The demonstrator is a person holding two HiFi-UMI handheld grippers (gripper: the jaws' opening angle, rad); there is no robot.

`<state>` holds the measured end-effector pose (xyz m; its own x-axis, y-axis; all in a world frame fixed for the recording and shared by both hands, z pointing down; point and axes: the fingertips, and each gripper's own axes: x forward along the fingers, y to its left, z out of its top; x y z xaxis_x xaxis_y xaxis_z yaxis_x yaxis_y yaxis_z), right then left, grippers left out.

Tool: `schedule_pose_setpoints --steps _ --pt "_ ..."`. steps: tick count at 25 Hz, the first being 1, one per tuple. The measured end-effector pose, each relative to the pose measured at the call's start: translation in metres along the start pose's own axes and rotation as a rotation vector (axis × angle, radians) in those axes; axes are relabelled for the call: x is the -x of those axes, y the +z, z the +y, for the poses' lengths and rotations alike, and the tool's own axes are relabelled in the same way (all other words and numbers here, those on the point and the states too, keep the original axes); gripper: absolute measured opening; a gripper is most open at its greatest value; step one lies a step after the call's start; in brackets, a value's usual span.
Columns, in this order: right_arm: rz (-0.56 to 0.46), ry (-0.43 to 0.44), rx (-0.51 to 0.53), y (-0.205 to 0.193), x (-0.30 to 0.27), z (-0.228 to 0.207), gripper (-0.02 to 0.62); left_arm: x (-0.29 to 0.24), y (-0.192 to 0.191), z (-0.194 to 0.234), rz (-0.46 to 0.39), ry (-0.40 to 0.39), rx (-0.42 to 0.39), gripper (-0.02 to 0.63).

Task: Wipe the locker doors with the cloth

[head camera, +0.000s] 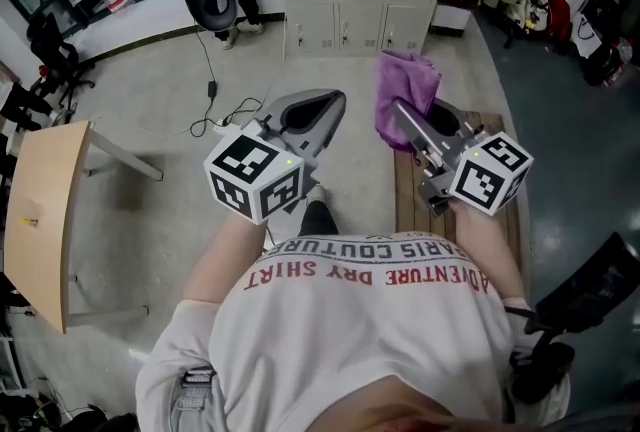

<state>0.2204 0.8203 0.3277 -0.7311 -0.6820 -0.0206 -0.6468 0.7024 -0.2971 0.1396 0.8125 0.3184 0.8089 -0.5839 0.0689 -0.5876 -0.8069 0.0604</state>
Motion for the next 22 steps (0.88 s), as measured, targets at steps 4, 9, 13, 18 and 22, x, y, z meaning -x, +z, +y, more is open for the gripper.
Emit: schedule_pose_setpoints --steps 4,9,13,18,22 --pt "0.007 -0.009 0.017 0.004 -0.067 -0.035 0.077 -0.021 0.001 0.075 -0.009 0.004 0.011 0.002" --pt "0.030 -0.053 0.006 0.016 -0.185 -0.106 0.077 -0.063 0.012 0.207 0.000 -0.001 0.032 0.002" --pt "0.012 -0.094 0.010 0.047 -0.289 -0.169 0.077 -0.099 0.033 0.327 -0.003 0.020 0.016 0.002" --pt "-0.089 -0.093 -0.053 0.085 -0.377 -0.210 0.073 -0.129 0.049 0.423 -0.015 -0.056 0.081 0.002" --pt "-0.107 -0.075 -0.060 0.103 -0.421 -0.232 0.067 -0.149 0.054 0.473 0.018 -0.072 0.072 0.002"
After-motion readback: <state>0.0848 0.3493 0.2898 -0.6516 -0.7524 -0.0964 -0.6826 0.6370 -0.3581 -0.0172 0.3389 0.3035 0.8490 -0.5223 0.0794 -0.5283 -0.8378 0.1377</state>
